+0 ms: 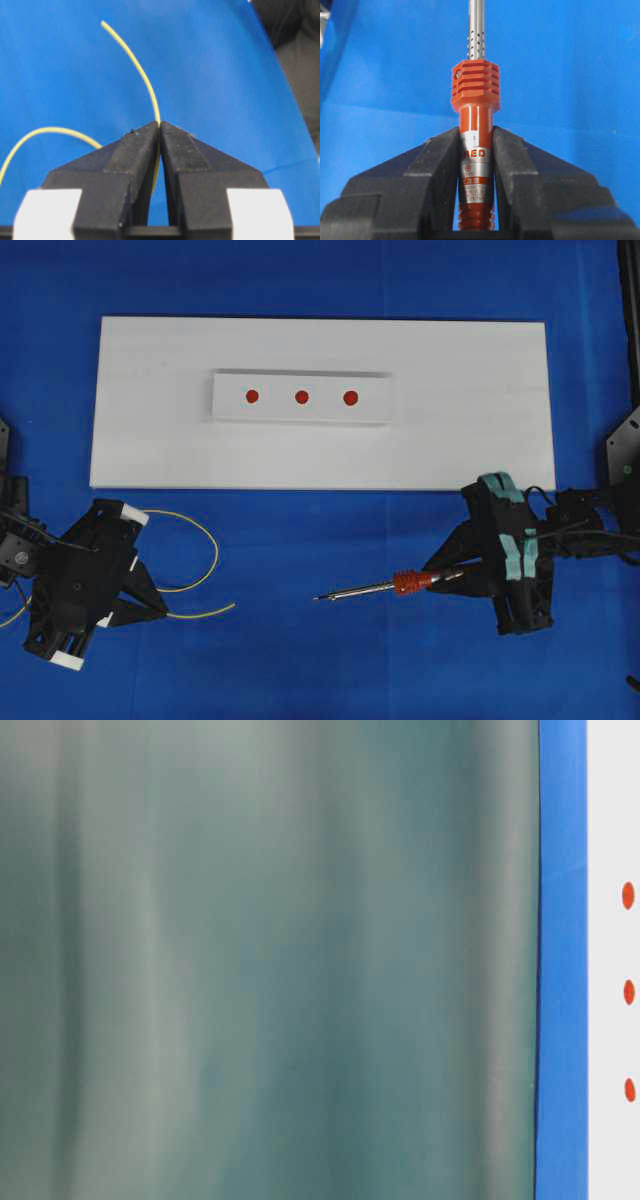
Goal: Touch the tip of the soldering iron to the tip of the solder at the mark.
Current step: 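Lift both held tools up over the white board toward the red dots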
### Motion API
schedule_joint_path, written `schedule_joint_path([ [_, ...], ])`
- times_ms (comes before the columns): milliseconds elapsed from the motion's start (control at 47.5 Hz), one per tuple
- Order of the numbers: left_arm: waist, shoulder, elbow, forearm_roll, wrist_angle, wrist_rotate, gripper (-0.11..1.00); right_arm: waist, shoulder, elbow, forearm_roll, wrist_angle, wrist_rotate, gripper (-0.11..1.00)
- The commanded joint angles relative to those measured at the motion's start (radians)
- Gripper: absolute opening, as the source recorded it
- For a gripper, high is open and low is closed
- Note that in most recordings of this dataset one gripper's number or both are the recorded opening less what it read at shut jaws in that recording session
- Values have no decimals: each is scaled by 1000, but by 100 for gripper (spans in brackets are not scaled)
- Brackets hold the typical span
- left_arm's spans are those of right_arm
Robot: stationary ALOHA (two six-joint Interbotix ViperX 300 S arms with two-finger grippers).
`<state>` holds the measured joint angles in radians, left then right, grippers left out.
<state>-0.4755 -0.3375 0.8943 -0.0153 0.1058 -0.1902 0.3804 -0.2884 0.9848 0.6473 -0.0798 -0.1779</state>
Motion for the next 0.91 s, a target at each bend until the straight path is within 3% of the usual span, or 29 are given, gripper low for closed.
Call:
schedule_joint_path([
  [0, 17, -14, -35, 3, 44, -6, 2, -23, -41, -29, -9, 46, -2, 6],
  [232, 55, -17, -40, 6, 64, -74, 2, -61, -61, -43, -38, 83, -2, 6],
  [421, 123, -17, -44, 8, 71, -77, 2, -152, -61, -72, -80, 184, -2, 6],
  [884, 428, -8, -75, 15, 129, -17, 2, -431, -61, -135, -281, 390, 3, 6],
])
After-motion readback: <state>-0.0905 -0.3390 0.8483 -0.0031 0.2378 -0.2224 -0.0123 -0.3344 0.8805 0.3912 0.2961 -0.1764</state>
